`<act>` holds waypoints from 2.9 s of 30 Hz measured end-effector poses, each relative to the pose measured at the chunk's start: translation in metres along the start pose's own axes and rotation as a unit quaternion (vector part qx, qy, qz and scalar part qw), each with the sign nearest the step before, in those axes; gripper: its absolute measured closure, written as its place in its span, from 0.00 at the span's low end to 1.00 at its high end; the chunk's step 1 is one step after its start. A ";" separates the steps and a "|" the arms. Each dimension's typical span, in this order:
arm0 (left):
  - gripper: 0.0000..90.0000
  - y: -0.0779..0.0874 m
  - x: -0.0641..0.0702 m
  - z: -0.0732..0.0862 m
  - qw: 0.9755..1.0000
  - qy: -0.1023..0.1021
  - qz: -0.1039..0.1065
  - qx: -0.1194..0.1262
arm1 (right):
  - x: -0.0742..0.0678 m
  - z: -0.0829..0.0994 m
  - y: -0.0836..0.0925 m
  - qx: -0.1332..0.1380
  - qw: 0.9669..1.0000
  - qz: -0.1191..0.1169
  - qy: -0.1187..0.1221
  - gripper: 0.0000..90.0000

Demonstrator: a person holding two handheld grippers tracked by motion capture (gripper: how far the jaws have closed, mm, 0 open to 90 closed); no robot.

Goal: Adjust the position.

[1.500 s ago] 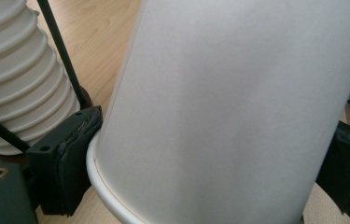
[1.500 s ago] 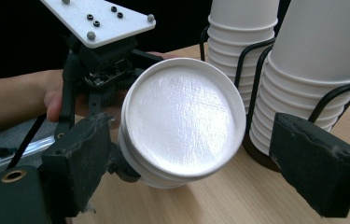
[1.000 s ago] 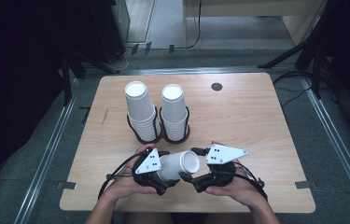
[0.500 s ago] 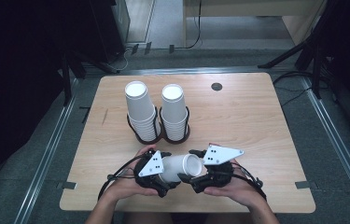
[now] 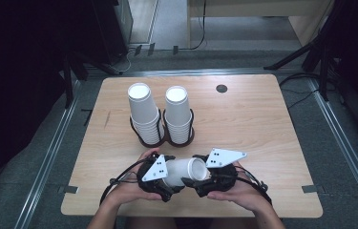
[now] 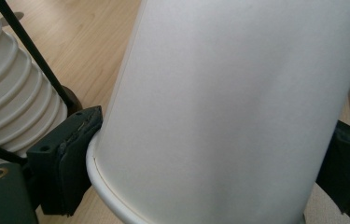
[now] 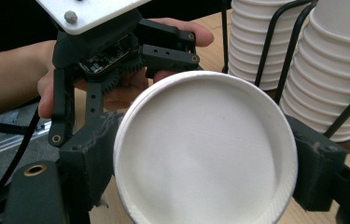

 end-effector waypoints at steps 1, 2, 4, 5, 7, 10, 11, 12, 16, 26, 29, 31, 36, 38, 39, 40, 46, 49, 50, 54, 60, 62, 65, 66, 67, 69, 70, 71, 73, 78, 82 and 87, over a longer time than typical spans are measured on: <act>0.06 0.000 0.000 0.000 1.000 0.000 0.000 0.000 | 0.000 0.000 0.000 0.000 1.000 0.000 -0.001 0.24; 0.06 0.000 0.000 0.000 1.000 0.000 0.000 0.000 | 0.001 0.000 0.000 0.000 1.000 0.000 -0.001 0.24; 0.06 0.000 0.000 0.000 1.000 -0.001 0.000 -0.001 | 0.001 0.000 0.000 -0.002 1.000 -0.001 -0.003 0.24; 0.06 0.000 0.000 0.000 1.000 0.000 0.000 -0.001 | 0.001 0.001 0.000 -0.002 1.000 -0.001 -0.004 0.24; 0.06 0.000 0.000 0.000 1.000 -0.001 0.000 -0.001 | 0.001 0.001 0.000 -0.003 1.000 -0.003 -0.006 0.24; 0.06 0.000 0.000 0.000 1.000 -0.001 0.000 -0.001 | 0.002 0.001 0.000 -0.003 1.000 -0.005 -0.007 0.25; 0.06 0.000 0.000 0.000 1.000 0.000 0.000 -0.001 | 0.002 0.001 0.000 -0.004 1.000 -0.005 -0.008 0.25; 0.06 0.000 0.000 0.000 1.000 0.001 -0.001 0.000 | 0.002 0.001 0.000 -0.004 1.000 -0.005 -0.009 0.25; 0.06 -0.001 0.000 0.000 1.000 0.003 -0.001 -0.001 | 0.002 0.001 0.000 -0.004 1.000 -0.004 -0.007 0.25; 0.03 -0.002 -0.001 -0.002 1.000 0.012 -0.002 0.006 | 0.000 -0.002 0.001 0.003 1.000 -0.001 0.002 0.27; 0.02 -0.001 -0.001 -0.003 1.000 0.018 -0.002 0.012 | 0.000 -0.002 0.001 0.005 1.000 0.001 0.004 0.27; 0.02 0.000 -0.001 -0.004 1.000 0.019 -0.003 0.015 | 0.000 -0.003 0.001 0.007 1.000 0.002 0.002 0.27; 0.02 0.000 -0.002 -0.005 1.000 0.023 -0.004 0.021 | 0.000 -0.005 0.002 0.010 1.000 0.001 0.004 0.27; 0.01 0.001 -0.003 -0.005 0.999 0.023 -0.007 0.021 | 0.001 -0.005 0.003 0.011 1.000 0.006 0.005 0.27; 0.00 0.002 -0.003 -0.006 0.999 0.025 -0.005 0.024 | 0.002 -0.005 0.004 0.012 1.000 0.009 0.007 0.27; 0.00 0.003 -0.004 -0.006 0.999 0.027 -0.006 0.027 | 0.003 -0.005 0.004 0.012 1.000 0.012 0.007 0.27; 0.00 0.007 -0.009 -0.007 0.998 0.042 -0.011 0.041 | 0.008 -0.008 0.010 0.021 1.000 0.020 0.000 0.28; 0.00 0.008 -0.012 -0.007 0.998 0.049 -0.013 0.046 | 0.010 -0.009 0.013 0.024 0.999 0.022 -0.001 0.27; 0.00 0.009 -0.013 -0.007 0.998 0.050 -0.014 0.047 | 0.011 -0.009 0.014 0.025 0.999 0.025 -0.003 0.28; 0.00 0.011 -0.016 -0.007 0.996 0.061 -0.015 0.056 | 0.013 -0.011 0.017 0.031 0.999 0.030 -0.004 0.27; 0.00 0.015 -0.020 -0.006 0.995 0.071 -0.014 0.064 | 0.017 -0.014 0.022 0.039 0.999 0.037 -0.004 0.27; 0.00 0.016 -0.021 -0.006 0.994 0.077 -0.014 0.070 | 0.018 -0.015 0.023 0.042 0.998 0.039 -0.003 0.27; 0.00 0.019 -0.023 -0.007 0.993 0.084 -0.014 0.076 | 0.019 -0.016 0.024 0.045 0.998 0.040 -0.004 0.27; 0.00 0.020 -0.024 -0.007 0.993 0.084 -0.016 0.078 | 0.019 -0.016 0.025 0.046 0.998 0.041 -0.005 0.27; 0.00 0.020 -0.025 -0.007 0.993 0.085 -0.016 0.079 | 0.019 -0.016 0.025 0.047 0.998 0.042 -0.005 0.27; 0.00 0.021 -0.026 -0.007 0.993 0.088 -0.016 0.082 | 0.019 -0.017 0.026 0.050 0.998 0.041 -0.005 0.27; 0.00 0.022 -0.026 -0.007 0.992 0.088 -0.016 0.083 | 0.019 -0.017 0.026 0.051 0.998 0.042 -0.005 0.27; 0.00 0.022 -0.026 -0.007 0.992 0.090 -0.016 0.085 | 0.019 -0.018 0.027 0.052 0.998 0.043 -0.005 0.27; 0.00 0.023 -0.027 -0.008 0.992 0.092 -0.016 0.088 | 0.020 -0.019 0.028 0.056 0.997 0.045 -0.007 0.27; 0.00 0.026 -0.028 -0.009 0.990 0.101 -0.013 0.100 | 0.020 -0.022 0.031 0.068 0.997 0.045 -0.007 0.27; 0.00 0.027 -0.030 -0.010 0.988 0.108 -0.014 0.106 | 0.022 -0.023 0.033 0.074 0.996 0.049 -0.007 0.27; 0.00 0.028 -0.030 -0.010 0.988 0.111 -0.011 0.110 | 0.023 -0.024 0.035 0.082 0.995 0.051 -0.008 0.27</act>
Point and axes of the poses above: each handheld gripper's, and its own axes: y roughly backward along the jaws, z roughly out of its underside, x roughly to its right, the point moved 9 cm from there along -y, roughly forward along the jaws, and after that the axes turned 4 degrees about x, right-handed, at the moved point
